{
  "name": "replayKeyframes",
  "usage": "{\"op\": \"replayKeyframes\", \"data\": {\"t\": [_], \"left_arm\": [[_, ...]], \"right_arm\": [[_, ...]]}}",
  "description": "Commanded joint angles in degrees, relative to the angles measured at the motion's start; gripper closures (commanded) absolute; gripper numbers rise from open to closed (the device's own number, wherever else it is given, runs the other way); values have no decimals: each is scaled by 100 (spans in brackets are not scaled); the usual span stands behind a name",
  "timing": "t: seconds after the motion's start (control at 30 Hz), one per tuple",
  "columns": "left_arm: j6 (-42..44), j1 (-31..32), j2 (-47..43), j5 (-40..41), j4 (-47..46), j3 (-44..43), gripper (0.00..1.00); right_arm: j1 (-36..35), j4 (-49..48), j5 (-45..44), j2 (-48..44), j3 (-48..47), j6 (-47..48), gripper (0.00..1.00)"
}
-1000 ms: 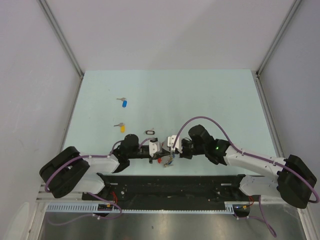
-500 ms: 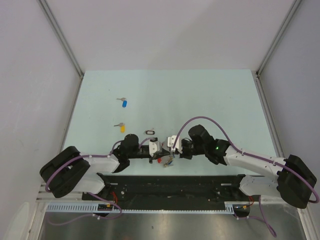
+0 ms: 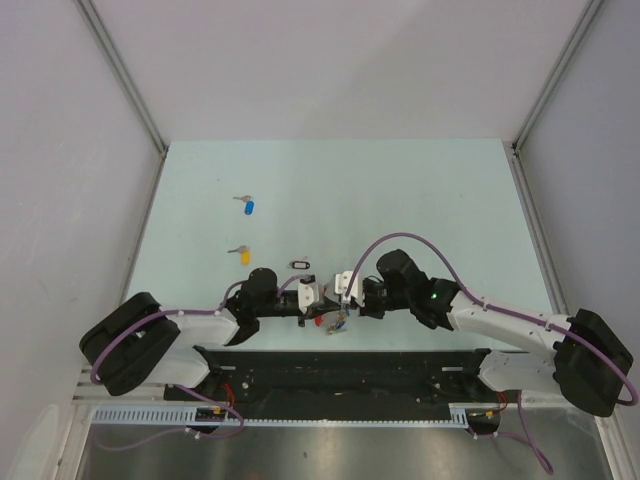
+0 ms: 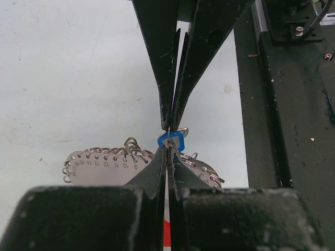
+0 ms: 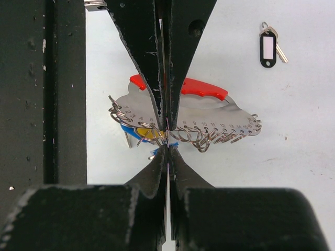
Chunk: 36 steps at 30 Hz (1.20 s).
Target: Put the keys on the keyring
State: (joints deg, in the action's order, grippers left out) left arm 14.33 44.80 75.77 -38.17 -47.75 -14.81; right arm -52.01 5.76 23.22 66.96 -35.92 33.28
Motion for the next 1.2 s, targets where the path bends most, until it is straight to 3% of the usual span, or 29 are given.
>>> {"op": "replayKeyframes", "data": {"t": [0.0, 1.17], "left_arm": [[-123, -50, -9, -208, -420, -172, 100], [-765, -199, 175, -481, -1219, -40, 99]], "right_arm": [[7, -75, 130, 45, -213, 100, 100], [-108, -286, 183, 353, -205, 74, 100]]}}
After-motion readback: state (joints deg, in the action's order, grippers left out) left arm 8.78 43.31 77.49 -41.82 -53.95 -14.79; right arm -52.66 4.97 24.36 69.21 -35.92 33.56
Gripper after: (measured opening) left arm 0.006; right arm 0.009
